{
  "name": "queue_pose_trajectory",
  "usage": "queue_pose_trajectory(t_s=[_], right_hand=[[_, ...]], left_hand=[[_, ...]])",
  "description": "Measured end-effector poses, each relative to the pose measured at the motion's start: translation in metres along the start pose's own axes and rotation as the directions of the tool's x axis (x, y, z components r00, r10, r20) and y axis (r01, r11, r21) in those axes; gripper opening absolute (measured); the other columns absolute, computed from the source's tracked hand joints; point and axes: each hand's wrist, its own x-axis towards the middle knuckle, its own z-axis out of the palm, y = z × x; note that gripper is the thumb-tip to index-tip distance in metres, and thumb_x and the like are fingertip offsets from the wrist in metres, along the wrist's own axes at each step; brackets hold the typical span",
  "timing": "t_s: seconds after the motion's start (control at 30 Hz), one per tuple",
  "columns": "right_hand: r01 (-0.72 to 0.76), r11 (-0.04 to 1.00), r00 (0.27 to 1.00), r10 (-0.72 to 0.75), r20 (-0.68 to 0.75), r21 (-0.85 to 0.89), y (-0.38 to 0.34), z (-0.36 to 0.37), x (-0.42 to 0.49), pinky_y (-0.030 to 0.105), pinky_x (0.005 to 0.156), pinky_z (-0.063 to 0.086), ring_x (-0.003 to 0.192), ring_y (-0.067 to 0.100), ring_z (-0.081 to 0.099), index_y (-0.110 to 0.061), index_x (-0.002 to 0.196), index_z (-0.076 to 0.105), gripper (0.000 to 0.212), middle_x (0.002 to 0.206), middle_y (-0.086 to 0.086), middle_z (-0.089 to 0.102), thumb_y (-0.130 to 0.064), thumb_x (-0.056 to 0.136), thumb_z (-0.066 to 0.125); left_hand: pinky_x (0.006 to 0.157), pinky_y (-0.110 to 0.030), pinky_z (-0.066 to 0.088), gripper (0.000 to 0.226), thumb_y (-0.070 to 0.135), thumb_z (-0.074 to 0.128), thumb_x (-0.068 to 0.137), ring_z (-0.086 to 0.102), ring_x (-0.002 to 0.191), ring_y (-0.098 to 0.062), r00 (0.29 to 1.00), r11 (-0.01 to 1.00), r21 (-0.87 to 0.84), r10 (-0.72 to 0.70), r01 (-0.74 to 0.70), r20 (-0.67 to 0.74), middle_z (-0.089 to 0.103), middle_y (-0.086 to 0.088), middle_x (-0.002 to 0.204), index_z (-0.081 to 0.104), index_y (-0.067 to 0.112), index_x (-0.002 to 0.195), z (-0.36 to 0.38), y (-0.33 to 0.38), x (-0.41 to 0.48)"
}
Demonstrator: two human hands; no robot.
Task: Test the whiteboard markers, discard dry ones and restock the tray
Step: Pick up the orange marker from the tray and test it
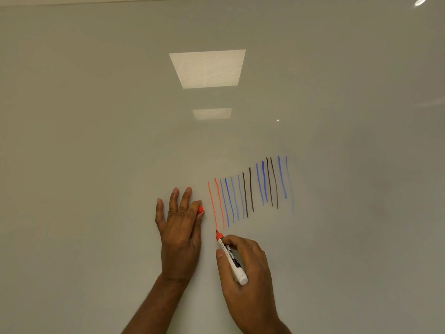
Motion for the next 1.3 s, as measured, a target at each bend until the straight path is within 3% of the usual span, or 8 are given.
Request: queue_pose_trajectory(t_s=[0.13,0.33,0.4,0.53,0.63,0.77,0.97,1.3], right_hand=[[-0.192,0.971,0.981,0.196,-0.012,0.139,-0.013,-0.005,-0.005,0.014,0.069,0.050,0.077,0.012,0.065,-0.056,0.102,0.057,0.030,0.086,-0.025,0.065,-0.074,0.079,0.054],[-0.312,0.864,0.950,0.292,0.111,0.396,-0.038,-0.033,-0.017,0.017,0.065,0.054,0.076,0.017,0.070,-0.020,0.094,0.065,0.018,0.079,-0.006,0.072,-0.033,0.082,0.071],[-0.332,0.844,0.943,0.297,0.148,0.421,-0.043,-0.041,-0.020,0.018,0.068,0.055,0.082,0.017,0.069,-0.019,0.097,0.067,0.018,0.086,-0.006,0.072,-0.027,0.082,0.069],[-0.363,0.819,0.930,0.289,0.225,0.445,-0.053,-0.050,-0.028,0.021,0.073,0.055,0.094,0.014,0.069,-0.030,0.100,0.068,0.013,0.097,-0.009,0.073,-0.032,0.087,0.068],[-0.378,0.817,0.922,0.288,0.259,0.436,-0.060,-0.055,-0.035,0.019,0.076,0.055,0.099,0.013,0.069,-0.038,0.102,0.067,0.016,0.100,-0.010,0.073,-0.040,0.087,0.061],[-0.387,0.791,0.917,0.276,0.288,0.474,-0.066,-0.060,-0.040,0.018,0.076,0.053,0.101,0.015,0.068,-0.025,0.110,0.068,0.029,0.103,-0.006,0.074,-0.042,0.089,0.059],[-0.412,0.771,0.907,0.293,0.304,0.485,-0.068,-0.063,-0.045,0.019,0.076,0.054,0.098,0.011,0.067,-0.027,0.107,0.068,0.021,0.100,-0.013,0.073,-0.034,0.091,0.058],[-0.428,0.766,0.903,0.334,0.271,0.480,-0.064,-0.060,-0.055,0.019,0.076,0.054,0.095,0.009,0.067,-0.026,0.102,0.069,0.019,0.096,-0.018,0.072,-0.026,0.092,0.053]], left_hand=[[0.121,-0.065,0.021,0.041,0.030,0.048,0.107,0.034,0.152,-0.026,0.999,0.999,-0.041,-0.028,0.030,0.042,0.053,-0.010,0.149,0.064,0.003,0.133,-0.011,0.006,0.000],[0.115,-0.032,0.043,0.035,0.037,0.056,0.104,0.050,0.138,-0.011,0.908,0.863,-0.299,-0.418,0.408,0.031,0.060,0.004,0.142,0.063,0.021,0.134,-0.052,0.056,-0.015],[0.107,-0.023,0.049,0.029,0.033,0.059,0.100,0.061,0.125,-0.003,0.802,0.698,-0.434,-0.587,0.569,0.108,0.069,0.012,0.128,0.066,0.028,0.127,-0.067,0.077,-0.014],[0.097,-0.037,0.055,0.025,0.023,0.054,0.104,0.073,0.107,-0.017,0.545,0.258,-0.615,-0.766,0.745,0.340,0.078,0.003,0.111,0.065,0.021,0.126,-0.089,0.097,-0.006],[0.098,-0.046,0.054,0.030,0.019,0.051,0.104,0.073,0.109,-0.031,0.385,-0.108,-0.687,-0.760,0.719,0.523,0.076,-0.012,0.115,0.061,0.013,0.132,-0.098,0.103,-0.005],[0.100,-0.051,0.053,0.032,0.016,0.051,0.104,0.071,0.113,-0.034,0.289,-0.360,-0.683,-0.710,0.635,0.642,0.073,-0.018,0.120,0.061,0.013,0.134,-0.106,0.113,-0.010],[0.081,-0.041,0.063,0.033,0.016,0.053,0.101,0.071,0.111,-0.033,0.258,-0.461,-0.640,-0.649,0.615,0.715,0.072,-0.021,0.120,0.065,0.015,0.131,-0.114,0.128,-0.016],[0.091,-0.046,0.059,0.026,0.014,0.053,0.100,0.072,0.101,-0.032,0.243,-0.487,-0.619,-0.630,0.616,0.737,0.072,-0.021,0.105,0.068,0.009,0.122,-0.114,0.135,-0.033]])
